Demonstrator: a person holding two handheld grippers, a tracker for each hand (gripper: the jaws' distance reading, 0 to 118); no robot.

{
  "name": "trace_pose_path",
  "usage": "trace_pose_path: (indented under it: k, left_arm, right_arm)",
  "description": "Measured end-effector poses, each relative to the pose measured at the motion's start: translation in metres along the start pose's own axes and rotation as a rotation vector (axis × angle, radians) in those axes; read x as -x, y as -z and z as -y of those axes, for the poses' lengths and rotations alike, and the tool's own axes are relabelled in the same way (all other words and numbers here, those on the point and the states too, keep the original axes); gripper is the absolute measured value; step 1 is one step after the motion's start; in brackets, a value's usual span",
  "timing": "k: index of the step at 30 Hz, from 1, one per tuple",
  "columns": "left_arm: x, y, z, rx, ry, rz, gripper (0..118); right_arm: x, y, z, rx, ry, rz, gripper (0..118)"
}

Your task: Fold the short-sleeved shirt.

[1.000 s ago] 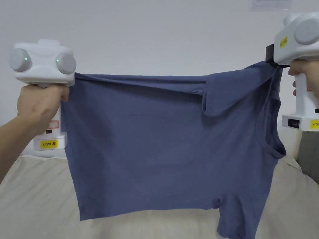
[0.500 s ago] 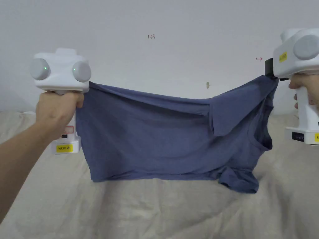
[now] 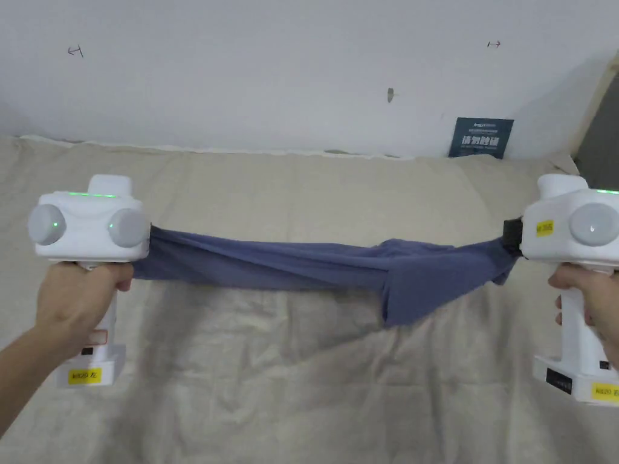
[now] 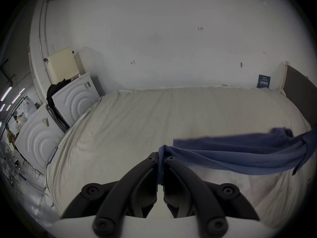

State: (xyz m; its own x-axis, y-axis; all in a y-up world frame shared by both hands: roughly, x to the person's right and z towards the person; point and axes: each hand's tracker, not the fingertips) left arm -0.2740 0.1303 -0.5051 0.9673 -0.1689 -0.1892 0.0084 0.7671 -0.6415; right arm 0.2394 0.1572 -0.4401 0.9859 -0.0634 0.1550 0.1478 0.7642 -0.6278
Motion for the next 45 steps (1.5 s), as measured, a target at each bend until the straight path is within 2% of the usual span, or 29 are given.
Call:
trace_pose_path:
  k: [4,10,14,26,29,33,38,39,40,41,42,43,45]
  left_arm:
    - [0.021,-0.033,0.045,0.050,-0.024,0.058,3]
    - [0.043,-0.095,0.110,0.082,-0.040,0.099,3]
    - [0.059,-0.119,0.152,0.144,-0.060,0.137,3]
    - [0.103,-0.165,0.246,0.270,-0.066,0.165,3]
    - [0.105,-0.159,0.264,0.311,-0.057,0.170,3]
    - [0.103,-0.151,0.276,0.341,-0.045,0.167,3]
    - [0.100,-0.140,0.282,0.359,-0.039,0.157,3]
    - [0.097,-0.141,0.283,0.357,-0.042,0.159,8]
    - [0.097,-0.141,0.283,0.358,-0.043,0.161,28]
    - [0.097,-0.143,0.284,0.356,-0.040,0.155,66]
    - [0.100,-0.144,0.285,0.355,-0.032,0.152,113]
    - [0.100,-0.145,0.288,0.359,-0.024,0.149,116]
    - [0.104,-0.153,0.286,0.298,0.013,0.093,114]
  right_arm:
    - [-0.027,-0.035,0.051,0.042,0.119,-0.036,2]
    - [-0.042,-0.097,0.124,0.070,0.137,-0.044,2]
    - [-0.056,-0.128,0.170,0.105,0.263,-0.081,2]
    - [-0.064,-0.180,0.261,0.193,0.264,-0.072,2]
    - [-0.063,-0.175,0.279,0.227,0.272,-0.061,2]
    - [-0.059,-0.163,0.293,0.275,0.246,-0.034,2]
    - [-0.064,-0.145,0.300,0.306,0.280,-0.005,3]
    - [-0.064,-0.144,0.301,0.308,0.279,-0.001,13]
    - [-0.064,-0.144,0.301,0.316,0.270,0.038,38]
    - [-0.065,-0.146,0.301,0.320,0.265,0.093,76]
    - [-0.066,-0.148,0.302,0.310,0.263,0.093,111]
    - [-0.069,-0.154,0.304,0.280,0.270,0.074,113]
    - [-0.069,-0.171,0.303,0.219,0.272,0.100,113]
